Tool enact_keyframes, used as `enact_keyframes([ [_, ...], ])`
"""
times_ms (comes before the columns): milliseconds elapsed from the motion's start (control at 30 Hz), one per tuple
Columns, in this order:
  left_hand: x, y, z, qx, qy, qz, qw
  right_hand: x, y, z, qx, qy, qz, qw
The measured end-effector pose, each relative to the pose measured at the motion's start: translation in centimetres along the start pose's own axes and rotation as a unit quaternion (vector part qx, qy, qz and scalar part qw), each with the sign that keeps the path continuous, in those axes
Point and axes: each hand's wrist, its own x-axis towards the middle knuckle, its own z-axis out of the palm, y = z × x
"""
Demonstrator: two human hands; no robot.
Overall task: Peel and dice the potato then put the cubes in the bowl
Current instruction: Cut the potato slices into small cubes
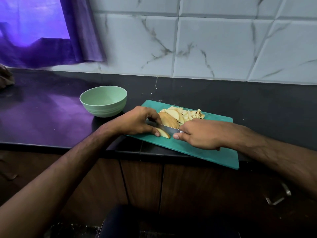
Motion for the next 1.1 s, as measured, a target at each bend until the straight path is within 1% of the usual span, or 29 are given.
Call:
enact_keyframes([
  [167,0.2,-0.2,-0.3,0.08,0.002,0.003,0.997,0.4,0.1,0.3,0.013,0.008,0.002,1.0],
  [300,0.3,-0.2,-0.4,0.11,-0.003,0.007,0.994,0.1,-0.2,1.2,-0.026,0.026,0.01,0.999],
  [367,0.2,-0.1,-0.5,0.116,0.0,0.006,0.993,-0.9,0.0,1.3,-0.044,0.022,0.014,0.999],
  [467,0.1,0.0,-0.4,0.117,0.006,0.009,0.993,-3.7,1.2,1.9,-0.045,0.002,0.035,0.998],
  [567,-0.1,0.0,-0.4,0.118,0.017,0.013,0.993,-7.1,2.6,2.4,-0.044,-0.021,0.08,0.996],
  [633,-0.3,0.0,-0.5,0.101,0.021,0.012,0.995,-8.3,3.0,2.7,-0.054,-0.023,0.097,0.994],
  [733,-0.5,0.4,-0.5,0.057,0.014,0.026,0.998,-8.7,2.9,3.3,-0.09,0.012,0.097,0.991],
  [833,-1.0,0.7,-0.5,0.073,0.037,0.054,0.995,-8.6,2.5,4.1,-0.111,0.058,0.09,0.988],
  [900,-1.5,0.9,-0.6,0.088,0.061,0.076,0.991,-8.6,2.4,4.3,-0.106,0.065,0.091,0.988],
  [1000,-2.1,1.2,-0.5,0.102,0.087,0.081,0.988,-8.7,2.3,4.3,-0.113,0.072,0.09,0.987],
  [1100,-2.2,1.2,-0.4,0.098,0.081,0.078,0.989,-8.7,2.2,4.0,-0.116,0.067,0.09,0.987],
])
